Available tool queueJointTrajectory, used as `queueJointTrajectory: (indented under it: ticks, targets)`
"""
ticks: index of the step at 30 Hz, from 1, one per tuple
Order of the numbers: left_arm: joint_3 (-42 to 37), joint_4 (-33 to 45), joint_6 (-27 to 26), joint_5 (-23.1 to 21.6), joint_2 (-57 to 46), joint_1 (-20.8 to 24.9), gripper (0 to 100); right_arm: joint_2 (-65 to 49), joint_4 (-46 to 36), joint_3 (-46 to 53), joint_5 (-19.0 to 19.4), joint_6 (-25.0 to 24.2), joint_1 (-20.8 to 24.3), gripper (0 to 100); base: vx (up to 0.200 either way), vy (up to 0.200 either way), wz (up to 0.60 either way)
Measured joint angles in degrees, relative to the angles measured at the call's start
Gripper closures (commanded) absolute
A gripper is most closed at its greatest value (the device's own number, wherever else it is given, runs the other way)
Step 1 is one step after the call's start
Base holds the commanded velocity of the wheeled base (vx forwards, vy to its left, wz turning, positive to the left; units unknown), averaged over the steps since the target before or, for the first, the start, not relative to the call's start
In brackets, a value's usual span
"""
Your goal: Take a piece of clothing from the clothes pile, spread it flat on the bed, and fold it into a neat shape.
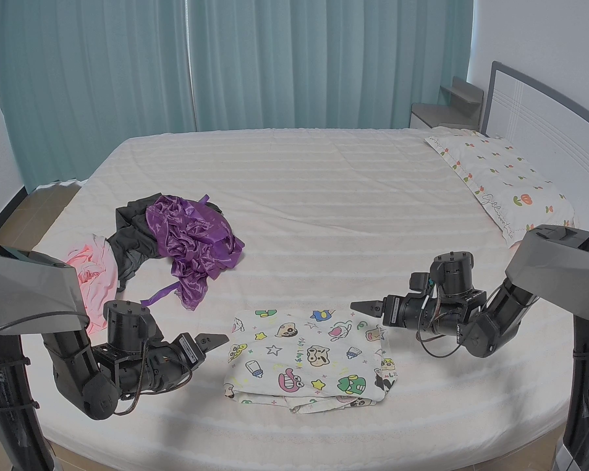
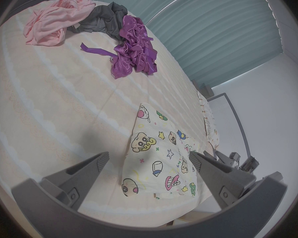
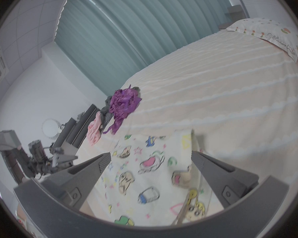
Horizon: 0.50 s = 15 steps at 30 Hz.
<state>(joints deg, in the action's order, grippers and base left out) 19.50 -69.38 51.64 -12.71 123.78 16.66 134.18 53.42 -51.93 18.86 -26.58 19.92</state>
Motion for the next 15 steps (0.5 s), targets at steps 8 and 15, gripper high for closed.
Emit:
queueJointTrajectory:
  ticks: [8,15]
  targets:
    - [-0.4,-0.5,0.0,0.0,0.9,0.0,0,5.0,-0.7,-5.5,0.1,-0.3,-1.5,0,0.0,0.0,0.0]
    - [-0.7,-0.5,0.0,0.1,1.0,0.0,0,7.9,-1.2,-8.1,0.5,-0.3,-0.8,100,0.0,0.0,0.0]
